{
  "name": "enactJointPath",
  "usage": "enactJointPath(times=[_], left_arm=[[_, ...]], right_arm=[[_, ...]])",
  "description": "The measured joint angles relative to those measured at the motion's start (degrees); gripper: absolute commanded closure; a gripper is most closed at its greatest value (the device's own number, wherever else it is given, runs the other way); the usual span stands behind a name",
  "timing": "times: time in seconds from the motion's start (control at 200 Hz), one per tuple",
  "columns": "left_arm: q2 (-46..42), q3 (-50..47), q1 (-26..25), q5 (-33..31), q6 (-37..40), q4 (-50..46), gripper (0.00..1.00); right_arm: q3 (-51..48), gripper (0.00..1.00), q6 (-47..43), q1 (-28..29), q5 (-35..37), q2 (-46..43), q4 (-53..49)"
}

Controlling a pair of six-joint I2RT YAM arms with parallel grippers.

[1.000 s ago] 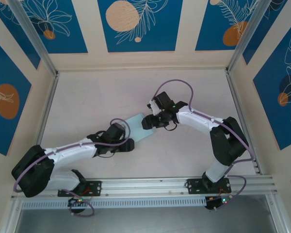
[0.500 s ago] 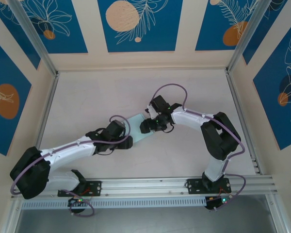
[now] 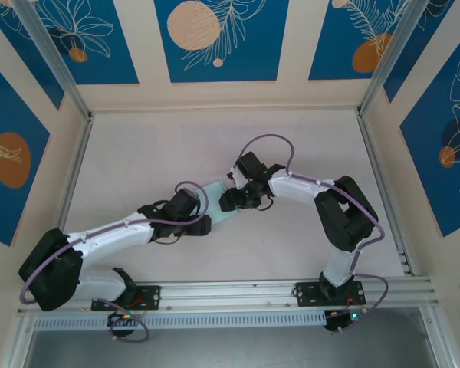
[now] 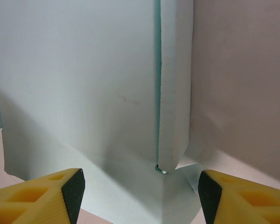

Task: Fold the paper box

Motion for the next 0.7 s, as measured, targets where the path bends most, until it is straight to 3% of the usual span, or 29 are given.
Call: enactJointPath(times=[0.7], left_arm=[[1.07, -2.21, 0.0, 1.9, -0.66, 0.35, 0.29]], right_arm=[[0.0, 0.37, 1.95, 2.23, 0.02, 0.0, 0.02]])
